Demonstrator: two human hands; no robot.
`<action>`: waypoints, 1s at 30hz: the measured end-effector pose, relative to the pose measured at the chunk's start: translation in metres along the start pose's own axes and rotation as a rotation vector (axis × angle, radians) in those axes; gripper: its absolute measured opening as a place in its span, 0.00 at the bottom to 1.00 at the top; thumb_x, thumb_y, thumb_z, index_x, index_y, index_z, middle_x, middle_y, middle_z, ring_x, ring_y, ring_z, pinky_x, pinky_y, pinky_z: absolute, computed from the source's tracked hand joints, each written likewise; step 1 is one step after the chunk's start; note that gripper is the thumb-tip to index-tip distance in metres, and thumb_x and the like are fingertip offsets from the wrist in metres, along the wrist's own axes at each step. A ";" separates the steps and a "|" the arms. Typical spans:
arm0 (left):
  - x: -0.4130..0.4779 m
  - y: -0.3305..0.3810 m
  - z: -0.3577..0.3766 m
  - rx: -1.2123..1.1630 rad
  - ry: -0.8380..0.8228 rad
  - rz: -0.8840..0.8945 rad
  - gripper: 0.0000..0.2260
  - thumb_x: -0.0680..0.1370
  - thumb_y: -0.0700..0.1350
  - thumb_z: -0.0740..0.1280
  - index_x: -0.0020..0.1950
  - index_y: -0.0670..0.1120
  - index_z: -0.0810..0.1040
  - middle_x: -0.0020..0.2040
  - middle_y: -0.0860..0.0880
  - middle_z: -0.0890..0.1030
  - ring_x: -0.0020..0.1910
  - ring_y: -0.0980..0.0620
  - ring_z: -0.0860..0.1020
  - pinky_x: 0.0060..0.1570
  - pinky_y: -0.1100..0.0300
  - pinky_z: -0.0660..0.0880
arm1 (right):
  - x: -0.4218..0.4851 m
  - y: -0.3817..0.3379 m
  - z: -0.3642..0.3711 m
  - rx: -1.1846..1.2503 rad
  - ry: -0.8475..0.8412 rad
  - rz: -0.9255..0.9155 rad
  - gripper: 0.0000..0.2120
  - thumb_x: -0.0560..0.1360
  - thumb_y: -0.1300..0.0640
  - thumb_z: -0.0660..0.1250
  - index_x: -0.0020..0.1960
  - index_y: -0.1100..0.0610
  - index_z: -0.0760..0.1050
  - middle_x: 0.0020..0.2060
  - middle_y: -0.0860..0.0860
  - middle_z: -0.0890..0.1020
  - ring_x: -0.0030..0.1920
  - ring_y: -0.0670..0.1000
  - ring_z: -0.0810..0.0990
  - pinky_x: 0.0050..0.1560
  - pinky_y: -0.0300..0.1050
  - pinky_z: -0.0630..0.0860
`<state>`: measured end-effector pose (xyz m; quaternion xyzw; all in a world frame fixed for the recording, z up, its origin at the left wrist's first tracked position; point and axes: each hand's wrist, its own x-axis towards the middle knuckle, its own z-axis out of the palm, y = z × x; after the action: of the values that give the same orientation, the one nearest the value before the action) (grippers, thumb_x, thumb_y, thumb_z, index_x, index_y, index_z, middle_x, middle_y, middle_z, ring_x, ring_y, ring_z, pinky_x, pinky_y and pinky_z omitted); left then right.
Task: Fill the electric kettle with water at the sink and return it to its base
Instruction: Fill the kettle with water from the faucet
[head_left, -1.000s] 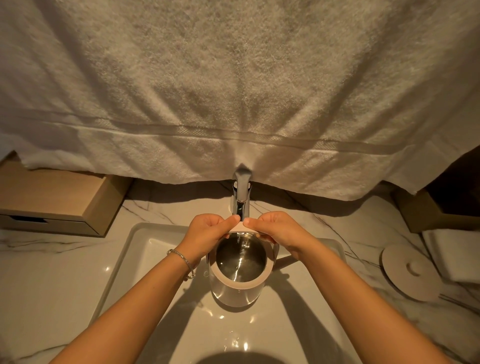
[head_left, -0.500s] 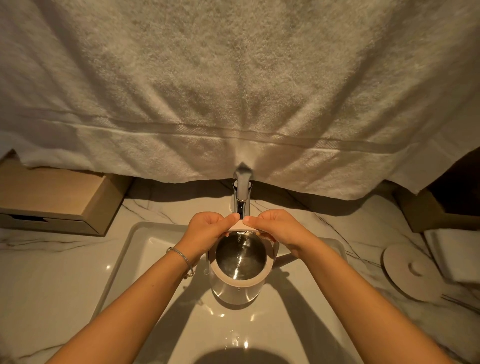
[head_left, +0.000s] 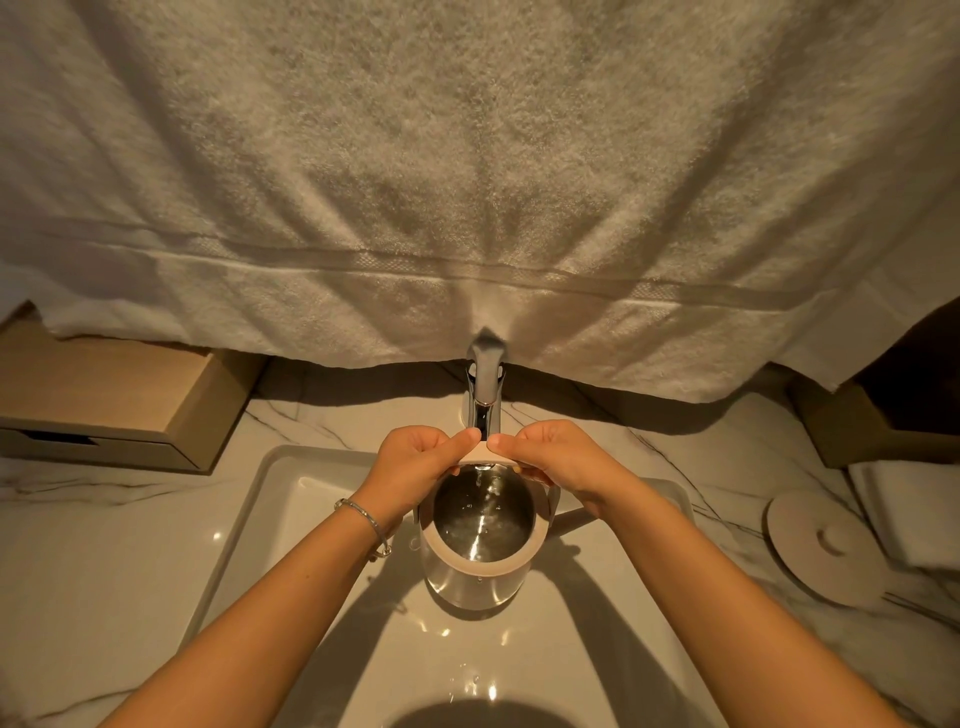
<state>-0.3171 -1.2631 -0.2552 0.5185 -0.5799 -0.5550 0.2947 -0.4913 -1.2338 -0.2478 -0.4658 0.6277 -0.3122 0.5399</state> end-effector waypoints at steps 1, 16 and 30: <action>0.000 0.000 0.000 0.001 0.000 -0.002 0.19 0.72 0.53 0.68 0.24 0.46 0.71 0.24 0.49 0.71 0.24 0.57 0.71 0.32 0.67 0.72 | 0.000 0.000 0.000 -0.004 0.002 0.002 0.18 0.69 0.45 0.70 0.27 0.54 0.70 0.23 0.46 0.71 0.27 0.44 0.69 0.34 0.37 0.68; -0.002 0.001 0.002 -0.015 0.000 -0.008 0.19 0.73 0.52 0.67 0.24 0.46 0.71 0.25 0.48 0.71 0.27 0.53 0.70 0.35 0.63 0.71 | -0.001 0.002 -0.001 0.001 -0.007 -0.005 0.19 0.69 0.46 0.70 0.27 0.53 0.69 0.20 0.44 0.70 0.23 0.40 0.68 0.29 0.31 0.68; -0.003 0.002 0.002 -0.028 -0.003 -0.012 0.20 0.73 0.51 0.68 0.24 0.46 0.70 0.24 0.48 0.69 0.27 0.54 0.69 0.35 0.62 0.71 | 0.000 0.002 0.000 -0.028 0.004 -0.003 0.20 0.69 0.44 0.70 0.25 0.52 0.68 0.19 0.43 0.70 0.22 0.39 0.68 0.34 0.37 0.67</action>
<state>-0.3180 -1.2596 -0.2531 0.5167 -0.5697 -0.5656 0.2976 -0.4915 -1.2328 -0.2491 -0.4737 0.6323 -0.3054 0.5316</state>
